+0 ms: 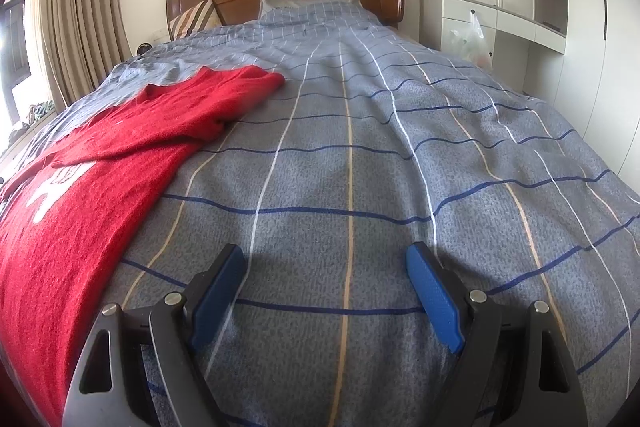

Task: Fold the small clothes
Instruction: 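Grasp the other sleeve cuff with the left gripper and fold it across the body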

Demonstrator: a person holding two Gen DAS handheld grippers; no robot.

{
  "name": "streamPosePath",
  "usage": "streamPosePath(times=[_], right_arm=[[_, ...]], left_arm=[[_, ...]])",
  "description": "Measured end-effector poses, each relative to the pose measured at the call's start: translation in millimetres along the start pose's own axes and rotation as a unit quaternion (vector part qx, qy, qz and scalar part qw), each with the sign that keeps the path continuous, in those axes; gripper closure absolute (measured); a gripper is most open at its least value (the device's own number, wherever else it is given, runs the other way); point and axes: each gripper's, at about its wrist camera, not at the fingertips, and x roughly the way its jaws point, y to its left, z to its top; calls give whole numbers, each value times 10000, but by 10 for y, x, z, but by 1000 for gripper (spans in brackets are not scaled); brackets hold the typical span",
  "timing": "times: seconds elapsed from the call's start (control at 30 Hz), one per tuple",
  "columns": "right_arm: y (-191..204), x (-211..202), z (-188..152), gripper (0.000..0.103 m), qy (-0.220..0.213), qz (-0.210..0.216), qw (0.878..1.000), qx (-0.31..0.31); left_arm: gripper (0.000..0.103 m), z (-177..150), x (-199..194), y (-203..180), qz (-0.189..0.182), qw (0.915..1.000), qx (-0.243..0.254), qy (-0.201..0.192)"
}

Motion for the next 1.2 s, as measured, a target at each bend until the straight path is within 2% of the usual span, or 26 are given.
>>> streamPosePath(times=[0.03, 0.07, 0.1, 0.13, 0.2, 0.3, 0.4, 0.47, 0.53, 0.63, 0.73, 0.77, 0.8, 0.83, 0.87, 0.9, 1.0, 1.1, 1.17, 1.2], right_arm=[[-1, 2, -1, 20, 3, -2, 10000, -3], [-2, 2, 0, 20, 4, -3, 10000, -4], [-1, 1, -1, 20, 4, -4, 10000, -4], [0, 1, -1, 20, 3, -5, 10000, -5], [0, 0, -2, 20, 0, -3, 10000, -4], [-3, 1, 0, 20, -7, 6, 10000, -1], [-1, 4, 4, 19, -13, 16, 10000, 0], [-1, 3, 1, 19, -15, 16, 10000, 1], [-1, 3, 2, 19, -14, 15, 10000, 1], [-1, 2, 0, 19, -13, 7, 10000, -5], [0, 3, -1, 19, -15, 6, 10000, -6], [0, 2, -1, 19, -15, 8, 10000, -4], [-3, 3, 0, 19, -16, 12, 10000, -2], [-1, 2, 0, 19, -17, 13, 10000, -2], [-1, 1, -1, 19, -20, 18, 10000, 1], [-1, -3, -3, 19, -24, 23, 10000, 5], [-7, -11, -5, 19, -33, 36, 10000, 14], [-7, -10, -3, 19, -37, 43, 10000, 19], [-6, -10, -3, 19, -37, 40, 10000, 17], [-7, -11, -3, 19, -41, 42, 10000, 18]], left_arm=[[38, 32, 31, 18, 36, 10000, -59, -54], [61, 58, 54, 58, 97, 9998, -146, -110], [77, 69, 66, 100, 167, 9994, -271, -145], [102, 80, 69, 138, 173, 9989, -407, -138], [99, 95, -13, 81, 196, 9988, -364, -273], [99, 114, -211, -448, 238, 9962, 635, -553], [99, 52, -427, -1274, -263, 9833, 1660, -699], [99, -91, -571, -1923, -733, 9675, 2314, -709], [99, -328, -691, -2587, -1203, 9453, 2961, -660], [99, -825, -789, -3430, -1869, 9110, 3652, -413], [96, -1432, -700, -3989, -2165, 8829, 4166, -8], [87, -1661, -627, -4089, -2137, 8772, 4297, 130], [73, -1893, -524, -4157, -2066, 8728, 4411, 308], [40, -2130, -439, -4166, -1984, 8699, 4489, 486], [26, -2364, -367, -4130, -1959, 8668, 4540, 639], [26, -2595, -322, -4061, -1963, 8619, 4604, 814], [26, -3241, -345, -3704, -2022, 8319, 4928, 1553], [26, -3569, -596, -3238, -2016, 8058, 5273, 1790], [24, -3565, -778, -2944, -1961, 7974, 5439, 1727], [23, -3501, -843, -2809, -1898, 7983, 5477, 1635]])
